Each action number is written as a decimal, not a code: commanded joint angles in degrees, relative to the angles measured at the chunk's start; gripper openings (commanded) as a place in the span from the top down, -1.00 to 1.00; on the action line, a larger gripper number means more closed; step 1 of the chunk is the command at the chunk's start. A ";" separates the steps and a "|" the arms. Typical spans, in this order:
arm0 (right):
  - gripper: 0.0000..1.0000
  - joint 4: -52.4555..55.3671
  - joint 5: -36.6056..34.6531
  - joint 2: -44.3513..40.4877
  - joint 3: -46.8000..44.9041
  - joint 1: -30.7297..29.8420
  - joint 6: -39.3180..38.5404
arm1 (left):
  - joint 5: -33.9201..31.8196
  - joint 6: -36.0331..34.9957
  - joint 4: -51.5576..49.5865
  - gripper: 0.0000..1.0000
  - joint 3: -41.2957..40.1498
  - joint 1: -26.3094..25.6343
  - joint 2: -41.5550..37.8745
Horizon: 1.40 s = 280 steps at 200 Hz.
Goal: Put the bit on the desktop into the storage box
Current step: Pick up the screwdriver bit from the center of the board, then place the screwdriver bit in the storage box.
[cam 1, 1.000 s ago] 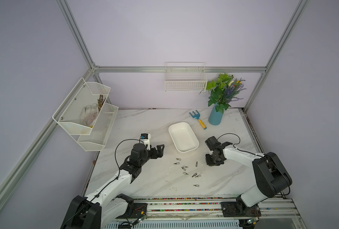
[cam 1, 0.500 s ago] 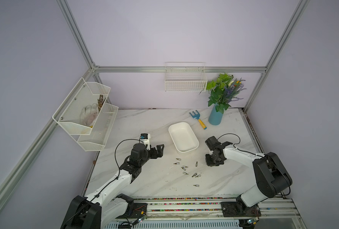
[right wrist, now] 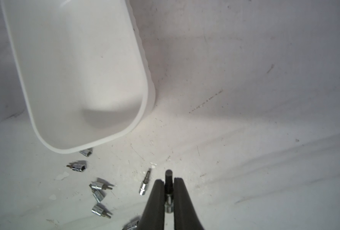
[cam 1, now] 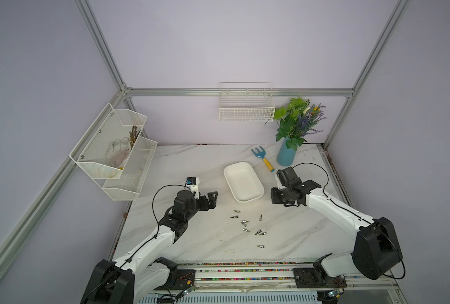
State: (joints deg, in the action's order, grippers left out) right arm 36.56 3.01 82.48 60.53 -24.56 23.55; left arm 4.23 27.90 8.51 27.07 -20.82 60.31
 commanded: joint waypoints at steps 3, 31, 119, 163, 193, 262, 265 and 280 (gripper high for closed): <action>0.77 -9.50 6.65 3.52 3.75 -0.39 1.64 | -0.54 -0.73 1.34 -1.00 0.35 -0.27 -1.42; 0.77 -15.58 10.67 11.59 8.53 -1.12 3.02 | -0.54 -0.92 1.72 -1.00 0.10 -0.22 -1.77; 0.77 -17.92 8.53 30.29 22.47 -4.24 2.99 | 0.07 -1.80 2.38 -1.00 -0.17 -0.25 -1.87; 0.42 -16.99 7.06 29.95 23.19 -4.33 2.39 | 0.34 -1.88 2.58 -1.00 -0.10 -0.25 -1.64; 0.24 -15.74 5.47 26.08 21.21 -4.36 1.34 | 0.47 -1.95 2.64 -1.00 -0.10 -0.24 -1.67; 0.12 -9.62 -1.47 12.49 10.57 -4.35 -2.08 | 1.96 -2.15 3.18 -1.00 -0.20 -0.25 -2.13; 0.12 -9.27 -1.70 11.84 9.97 -4.34 -2.10 | 2.05 -2.15 3.31 -1.00 -0.20 -0.29 -2.13; 0.11 -7.77 -2.93 8.31 7.23 -4.31 -2.11 | 2.49 -2.24 3.57 -1.00 -0.26 -0.35 -2.04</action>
State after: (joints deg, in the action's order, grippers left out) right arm 24.12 3.99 95.37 71.75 -28.67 22.83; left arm 5.04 26.85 9.34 27.07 -20.82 59.24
